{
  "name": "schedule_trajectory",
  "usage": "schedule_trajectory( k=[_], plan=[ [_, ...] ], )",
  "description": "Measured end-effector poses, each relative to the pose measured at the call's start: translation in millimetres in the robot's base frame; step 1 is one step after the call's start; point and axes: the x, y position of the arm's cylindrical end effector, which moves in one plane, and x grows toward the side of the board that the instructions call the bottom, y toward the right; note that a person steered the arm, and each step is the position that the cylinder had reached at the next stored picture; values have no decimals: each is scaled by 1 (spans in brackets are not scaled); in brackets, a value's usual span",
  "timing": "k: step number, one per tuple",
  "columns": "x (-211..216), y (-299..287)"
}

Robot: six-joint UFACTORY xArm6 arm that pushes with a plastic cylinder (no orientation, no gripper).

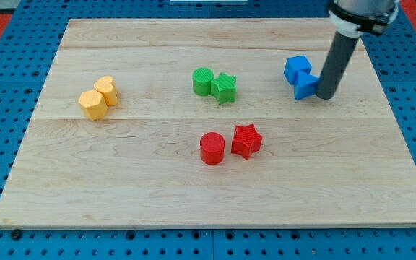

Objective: Move your arm to the top of the red star

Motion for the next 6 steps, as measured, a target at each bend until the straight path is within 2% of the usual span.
schedule_trajectory(
  k=[2, 4, 5, 6],
  plan=[
    [-11, -11],
    [0, 1],
    [27, -16],
    [63, -68]
  ],
)
